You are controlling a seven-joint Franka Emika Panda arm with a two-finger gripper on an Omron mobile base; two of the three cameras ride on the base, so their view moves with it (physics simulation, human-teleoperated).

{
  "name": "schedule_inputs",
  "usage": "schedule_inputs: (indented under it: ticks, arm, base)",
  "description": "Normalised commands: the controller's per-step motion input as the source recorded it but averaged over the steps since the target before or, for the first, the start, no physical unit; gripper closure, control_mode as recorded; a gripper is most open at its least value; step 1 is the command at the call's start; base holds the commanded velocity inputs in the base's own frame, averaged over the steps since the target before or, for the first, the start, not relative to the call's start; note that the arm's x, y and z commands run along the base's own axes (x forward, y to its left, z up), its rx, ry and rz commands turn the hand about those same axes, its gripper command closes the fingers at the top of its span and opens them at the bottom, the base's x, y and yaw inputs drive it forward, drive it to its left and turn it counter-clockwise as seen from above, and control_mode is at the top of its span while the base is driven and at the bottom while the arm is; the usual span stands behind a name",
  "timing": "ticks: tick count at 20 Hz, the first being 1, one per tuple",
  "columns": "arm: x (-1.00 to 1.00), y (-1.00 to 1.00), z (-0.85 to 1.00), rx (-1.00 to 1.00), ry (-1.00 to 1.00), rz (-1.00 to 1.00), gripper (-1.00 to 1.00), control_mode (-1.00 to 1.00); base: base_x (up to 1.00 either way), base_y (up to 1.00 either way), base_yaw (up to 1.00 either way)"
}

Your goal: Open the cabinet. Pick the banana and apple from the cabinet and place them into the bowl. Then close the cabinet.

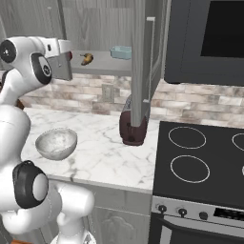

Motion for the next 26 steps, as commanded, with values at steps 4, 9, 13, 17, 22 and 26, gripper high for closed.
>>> schedule_inputs:
  ticks: [4, 9, 13, 17, 22, 26]
  arm:
    - [-0.55, 0.00, 0.00, 0.00, 0.00, 0.00, 1.00, -1.00]
    - [-0.52, 0.00, 0.00, 0.00, 0.00, 0.00, 1.00, -1.00]
    - [-0.49, 0.00, 0.00, 0.00, 0.00, 0.00, 1.00, -1.00]
    - [-0.47, 0.00, 0.00, 0.00, 0.00, 0.00, 1.00, -1.00]
    - [-0.47, 0.00, 0.00, 0.00, 0.00, 0.00, 1.00, -1.00]
    - [-0.44, 0.00, 0.00, 0.00, 0.00, 0.00, 1.00, -1.00]
  base:
    - [0.00, 0.00, 0.00]
    - [0.00, 0.00, 0.00]
    - [0.00, 0.00, 0.00]
    - [0.00, 0.00, 0.00]
    - [0.00, 0.00, 0.00]
    - [0.00, 0.00, 0.00]
